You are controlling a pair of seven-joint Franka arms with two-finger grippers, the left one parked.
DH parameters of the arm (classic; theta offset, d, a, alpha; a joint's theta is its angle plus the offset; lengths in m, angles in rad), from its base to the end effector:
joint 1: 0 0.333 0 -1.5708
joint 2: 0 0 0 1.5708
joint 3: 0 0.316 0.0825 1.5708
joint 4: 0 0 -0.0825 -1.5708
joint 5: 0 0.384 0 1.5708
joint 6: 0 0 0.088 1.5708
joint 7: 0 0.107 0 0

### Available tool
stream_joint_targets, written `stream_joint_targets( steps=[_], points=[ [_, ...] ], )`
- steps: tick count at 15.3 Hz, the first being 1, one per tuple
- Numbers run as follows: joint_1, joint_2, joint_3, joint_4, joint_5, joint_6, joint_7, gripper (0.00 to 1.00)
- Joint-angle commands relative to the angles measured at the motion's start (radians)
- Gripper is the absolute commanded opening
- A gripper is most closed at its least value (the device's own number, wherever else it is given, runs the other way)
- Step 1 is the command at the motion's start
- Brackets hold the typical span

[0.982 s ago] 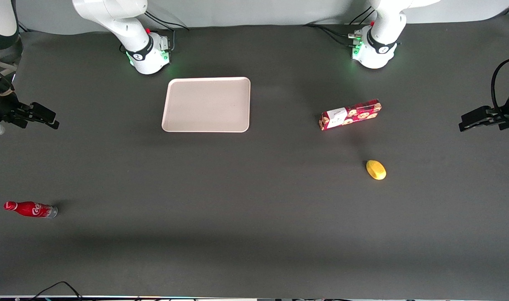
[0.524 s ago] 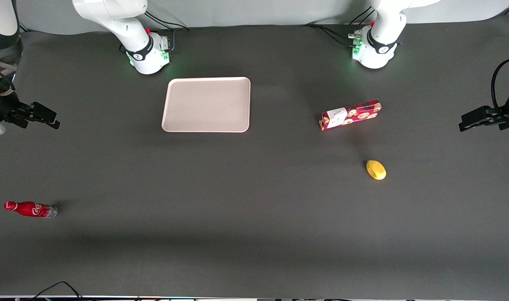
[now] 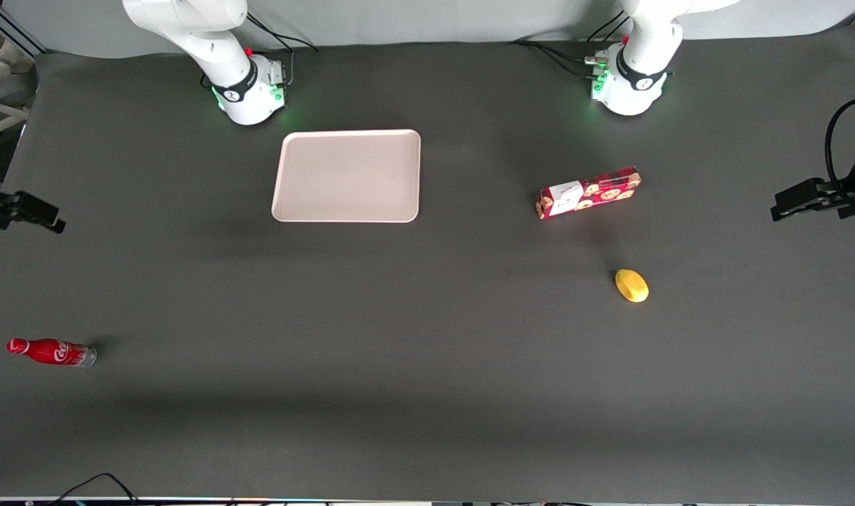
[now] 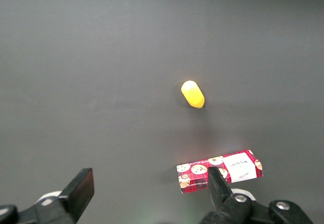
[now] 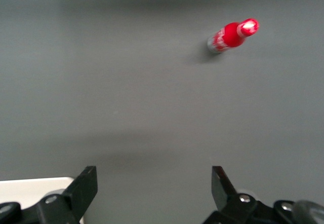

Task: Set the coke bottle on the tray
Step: 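Move the right gripper down over the red Coca-Cola bottle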

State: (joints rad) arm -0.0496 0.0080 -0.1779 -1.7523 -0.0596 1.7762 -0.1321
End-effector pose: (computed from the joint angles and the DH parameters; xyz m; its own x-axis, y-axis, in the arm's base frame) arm 0.5517 -0.1327 0.5517 0.9965 -0.0834 0.0076 -0.0837 -0.9946 0.0614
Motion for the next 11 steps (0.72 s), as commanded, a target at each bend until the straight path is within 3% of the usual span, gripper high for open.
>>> stream_joint_targets(
  steps=[1,11],
  points=[
    [-0.111,0.257,0.011,0.227,-0.028,0.006,-0.188,1.00],
    [-0.220,0.575,0.070,0.435,-0.029,0.169,-0.256,1.00]
  ],
)
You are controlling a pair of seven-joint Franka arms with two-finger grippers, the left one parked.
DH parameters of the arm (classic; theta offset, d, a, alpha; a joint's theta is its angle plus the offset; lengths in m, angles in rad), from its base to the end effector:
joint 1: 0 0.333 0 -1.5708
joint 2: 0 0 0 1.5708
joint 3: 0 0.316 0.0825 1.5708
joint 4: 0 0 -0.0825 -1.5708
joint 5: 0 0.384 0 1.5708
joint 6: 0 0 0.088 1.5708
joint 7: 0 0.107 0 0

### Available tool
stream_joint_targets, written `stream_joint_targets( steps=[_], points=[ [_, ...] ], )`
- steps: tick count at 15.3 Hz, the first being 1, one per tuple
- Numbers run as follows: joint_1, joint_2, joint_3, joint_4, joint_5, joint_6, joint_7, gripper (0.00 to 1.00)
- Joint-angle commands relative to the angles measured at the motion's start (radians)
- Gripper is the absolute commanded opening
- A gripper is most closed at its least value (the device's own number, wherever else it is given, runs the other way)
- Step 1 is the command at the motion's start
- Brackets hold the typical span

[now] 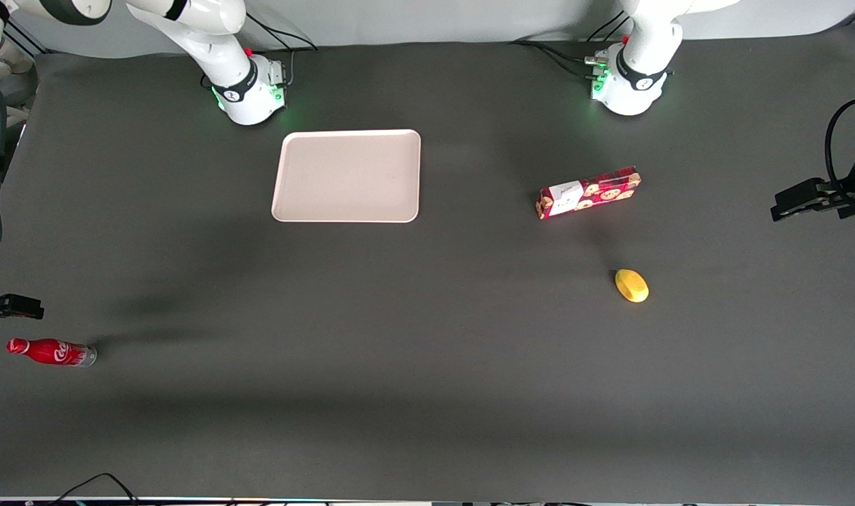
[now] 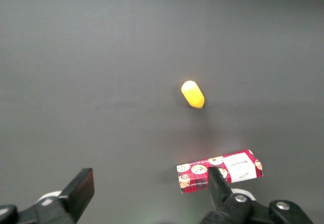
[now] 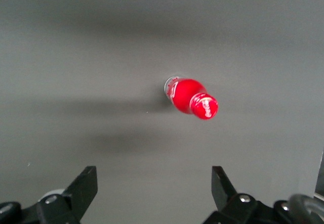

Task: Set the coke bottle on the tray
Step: 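Move the right gripper down over the red Coca-Cola bottle, then lower the open right gripper around the bottle neck and close it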

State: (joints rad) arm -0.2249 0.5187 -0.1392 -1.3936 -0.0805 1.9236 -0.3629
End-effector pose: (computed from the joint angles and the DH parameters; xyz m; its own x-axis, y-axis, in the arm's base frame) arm 0.6648 -0.2398 0.4130 0.9983 0.0419 -0.0395 0.0470 -0.9891 0.1393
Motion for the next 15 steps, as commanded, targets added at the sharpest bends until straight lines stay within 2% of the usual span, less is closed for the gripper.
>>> stream_joint_targets(
  steps=[1,5,15],
  points=[
    [-0.065,0.081,0.042,0.079,-0.008,0.056,-0.025,1.00],
    [-0.182,0.168,0.171,0.146,-0.019,0.101,-0.022,1.00],
    [-0.220,0.238,0.176,0.177,-0.048,0.138,-0.086,1.00]
  ],
)
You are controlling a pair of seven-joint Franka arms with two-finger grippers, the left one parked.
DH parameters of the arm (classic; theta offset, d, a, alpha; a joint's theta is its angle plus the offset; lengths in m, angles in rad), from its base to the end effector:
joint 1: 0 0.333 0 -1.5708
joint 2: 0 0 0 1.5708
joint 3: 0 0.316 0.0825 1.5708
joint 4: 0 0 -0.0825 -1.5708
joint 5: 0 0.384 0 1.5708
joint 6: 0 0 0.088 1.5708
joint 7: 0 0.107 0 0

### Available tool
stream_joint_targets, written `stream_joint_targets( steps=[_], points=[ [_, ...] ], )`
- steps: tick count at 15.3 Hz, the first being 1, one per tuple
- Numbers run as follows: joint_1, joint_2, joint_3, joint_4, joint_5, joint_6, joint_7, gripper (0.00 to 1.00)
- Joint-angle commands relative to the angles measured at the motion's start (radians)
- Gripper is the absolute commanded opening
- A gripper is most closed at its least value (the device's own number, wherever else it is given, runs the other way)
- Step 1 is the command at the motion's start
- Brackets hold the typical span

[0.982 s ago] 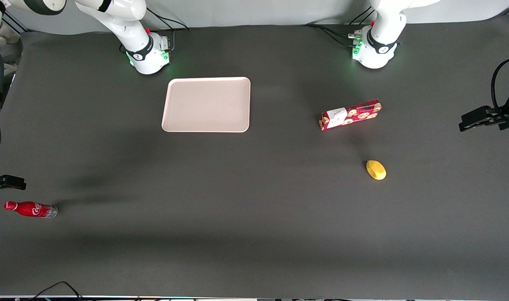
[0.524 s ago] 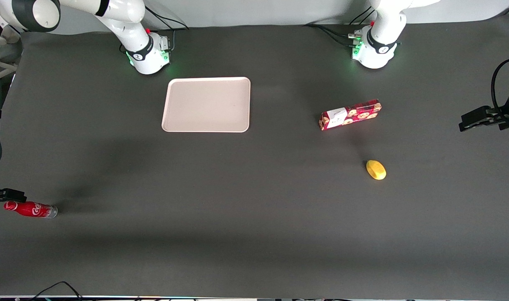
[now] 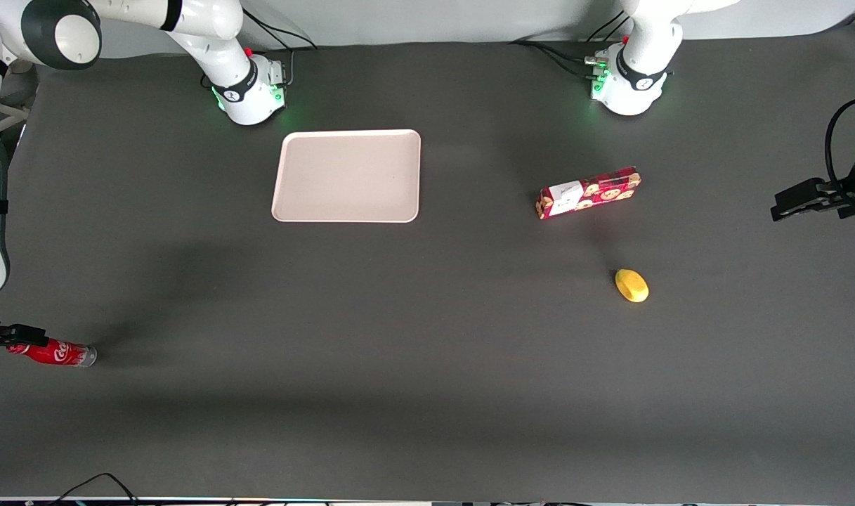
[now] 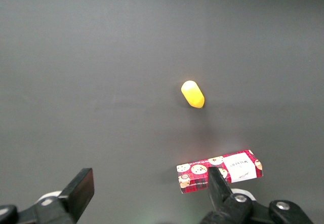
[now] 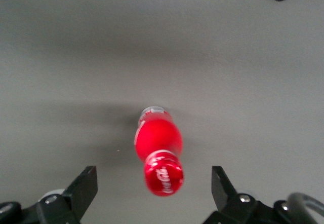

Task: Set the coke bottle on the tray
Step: 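Lower the open right gripper around the bottle neck and close it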

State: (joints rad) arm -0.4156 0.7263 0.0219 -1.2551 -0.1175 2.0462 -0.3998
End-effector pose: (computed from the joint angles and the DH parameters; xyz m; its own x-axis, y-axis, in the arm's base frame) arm 0.6898 -0.2981 0.3361 0.9984 0.0517 0.0216 0.0490 -0.9927 0.1101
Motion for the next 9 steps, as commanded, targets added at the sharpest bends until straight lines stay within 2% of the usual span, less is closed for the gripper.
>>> stream_joint_targets(
  steps=[1,5,9],
  points=[
    [-0.029,0.032,0.015,0.037,-0.011,0.016,-0.053,1.00],
    [-0.032,0.044,0.015,0.039,-0.008,0.026,-0.050,0.99],
    [-0.032,0.050,0.015,0.037,-0.007,0.031,-0.047,0.84]
  ],
)
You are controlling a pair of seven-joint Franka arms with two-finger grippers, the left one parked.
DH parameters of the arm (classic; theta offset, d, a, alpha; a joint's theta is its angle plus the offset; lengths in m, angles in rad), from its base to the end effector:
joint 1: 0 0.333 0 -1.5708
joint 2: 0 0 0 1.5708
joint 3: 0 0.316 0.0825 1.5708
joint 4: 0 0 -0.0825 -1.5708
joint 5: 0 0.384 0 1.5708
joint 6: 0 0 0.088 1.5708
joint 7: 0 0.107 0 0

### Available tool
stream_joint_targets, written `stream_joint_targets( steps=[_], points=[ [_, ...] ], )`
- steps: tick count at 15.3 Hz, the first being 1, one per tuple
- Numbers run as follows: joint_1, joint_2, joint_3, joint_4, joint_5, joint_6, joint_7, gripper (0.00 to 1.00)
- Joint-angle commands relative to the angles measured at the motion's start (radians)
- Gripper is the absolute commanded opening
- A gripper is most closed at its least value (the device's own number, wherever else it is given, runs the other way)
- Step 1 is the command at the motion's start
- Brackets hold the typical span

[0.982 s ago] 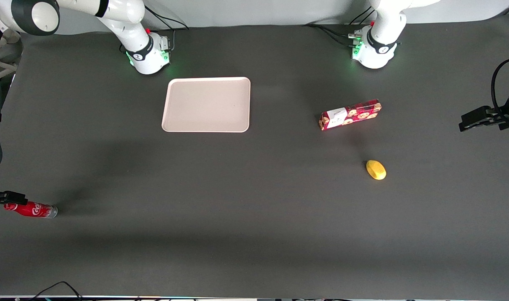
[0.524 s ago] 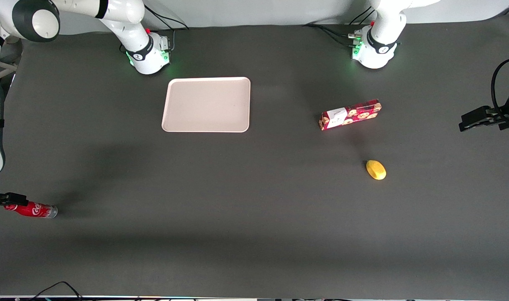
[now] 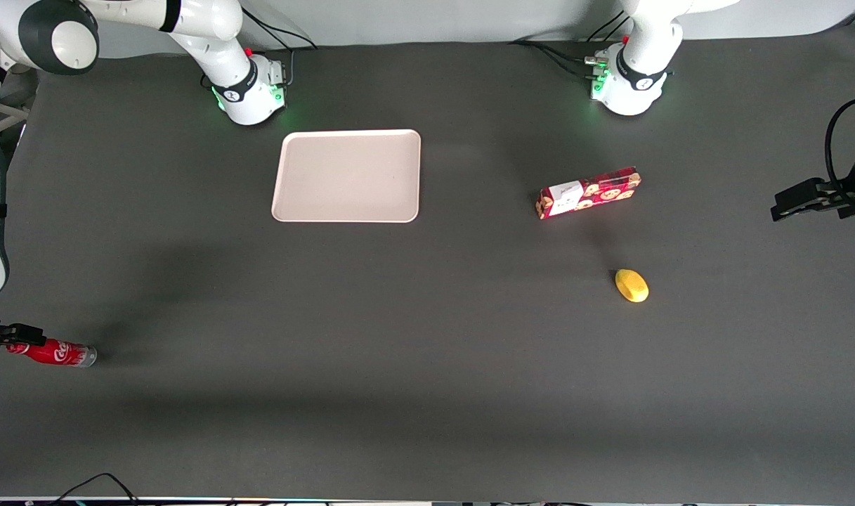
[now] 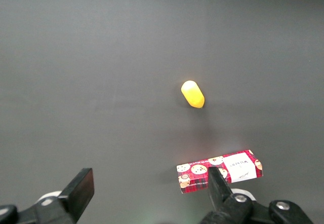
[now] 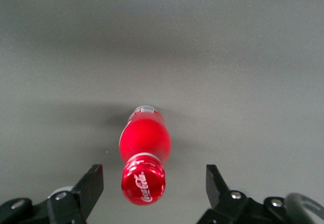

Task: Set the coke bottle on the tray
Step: 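Lower the open right gripper around the bottle neck and close it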

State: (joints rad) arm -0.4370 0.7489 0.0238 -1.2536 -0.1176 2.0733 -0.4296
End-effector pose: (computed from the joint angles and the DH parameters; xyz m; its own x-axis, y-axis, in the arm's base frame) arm 0.6865 -0.3126 0.3224 0.9977 0.0638 0.0248 0.0607 -0.9920 0.1109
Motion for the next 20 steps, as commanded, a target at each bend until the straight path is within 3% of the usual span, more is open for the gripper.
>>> stream_joint_targets(
  steps=[1,13,15,18,20],
  points=[
    [-0.012,0.026,0.013,0.036,-0.005,0.004,-0.015,0.83],
    [-0.006,0.027,0.013,0.033,-0.002,0.010,-0.012,0.71],
    [-0.005,0.027,0.013,0.033,-0.002,0.010,-0.009,0.63],
    [-0.003,0.027,0.013,0.034,-0.002,0.010,-0.003,0.41],
    [0.000,0.027,0.013,0.036,-0.004,0.010,-0.003,0.37]
  ],
)
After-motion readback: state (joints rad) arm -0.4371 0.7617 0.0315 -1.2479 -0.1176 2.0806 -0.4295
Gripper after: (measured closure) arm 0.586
